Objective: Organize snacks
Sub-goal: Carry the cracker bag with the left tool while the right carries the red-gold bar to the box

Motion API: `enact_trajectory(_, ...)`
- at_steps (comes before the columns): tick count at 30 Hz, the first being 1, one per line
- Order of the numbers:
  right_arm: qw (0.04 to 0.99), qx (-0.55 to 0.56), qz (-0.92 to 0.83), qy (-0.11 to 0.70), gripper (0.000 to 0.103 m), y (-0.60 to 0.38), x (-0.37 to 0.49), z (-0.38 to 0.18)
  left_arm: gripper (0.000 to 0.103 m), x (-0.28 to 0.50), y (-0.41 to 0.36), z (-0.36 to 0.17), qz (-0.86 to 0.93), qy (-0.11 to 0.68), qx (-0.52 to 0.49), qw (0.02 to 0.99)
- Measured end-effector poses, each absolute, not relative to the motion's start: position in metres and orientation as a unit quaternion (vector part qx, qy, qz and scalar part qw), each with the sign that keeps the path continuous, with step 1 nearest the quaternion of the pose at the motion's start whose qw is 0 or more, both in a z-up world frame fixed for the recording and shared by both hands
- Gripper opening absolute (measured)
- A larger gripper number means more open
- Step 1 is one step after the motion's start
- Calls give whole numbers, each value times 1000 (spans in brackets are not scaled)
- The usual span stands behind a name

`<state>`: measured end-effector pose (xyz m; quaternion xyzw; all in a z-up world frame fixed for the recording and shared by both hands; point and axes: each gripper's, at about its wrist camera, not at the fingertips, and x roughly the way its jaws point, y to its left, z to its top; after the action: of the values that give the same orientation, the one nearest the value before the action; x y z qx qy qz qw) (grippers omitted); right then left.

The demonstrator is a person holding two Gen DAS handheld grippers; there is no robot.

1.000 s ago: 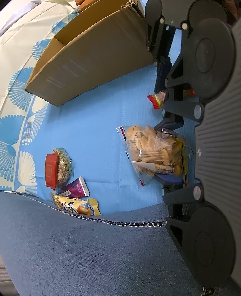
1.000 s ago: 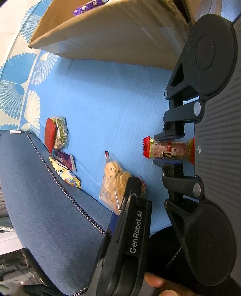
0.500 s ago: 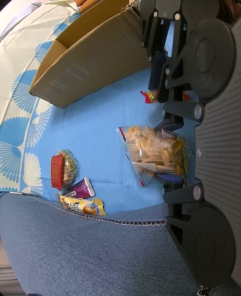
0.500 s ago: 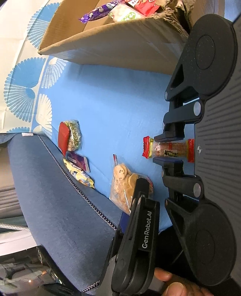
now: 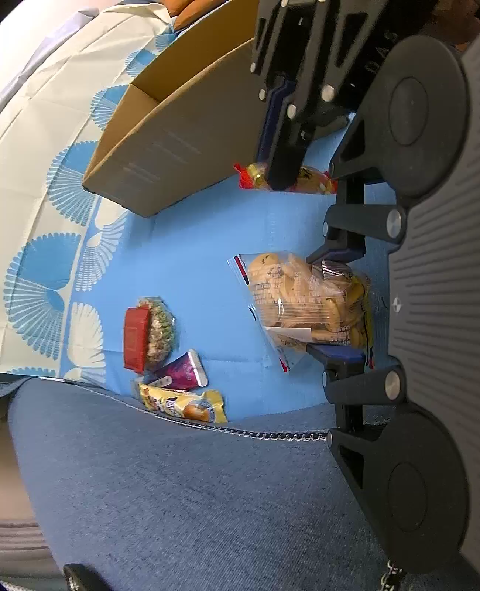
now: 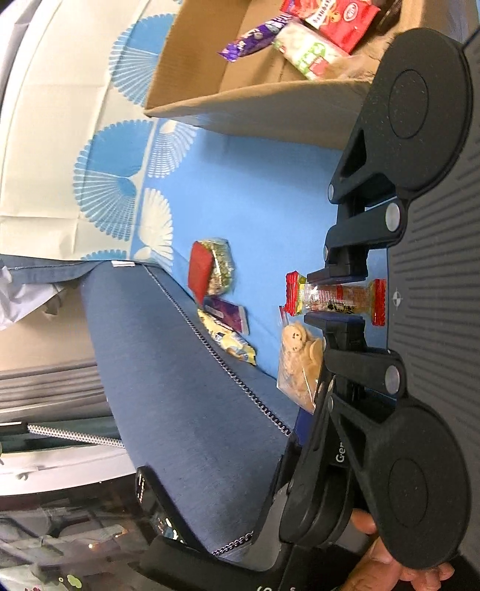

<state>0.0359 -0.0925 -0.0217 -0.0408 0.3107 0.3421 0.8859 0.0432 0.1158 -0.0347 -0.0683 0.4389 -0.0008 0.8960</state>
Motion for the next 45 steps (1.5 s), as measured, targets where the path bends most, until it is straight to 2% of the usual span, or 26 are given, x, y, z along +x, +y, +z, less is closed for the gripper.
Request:
enact_trajectory(13,898,-20,340,278,16,-107,39,1,47,31,104,-23,18,424,-68,903)
enact_trajectory(24,907,42,315,277,16,-138,55,21,47,35,86,-10,55,434,-93,894)
enact_trajectory(45,923,134,242,268,16,-209,73,40,47,95,-18,64,25,377,-64,924)
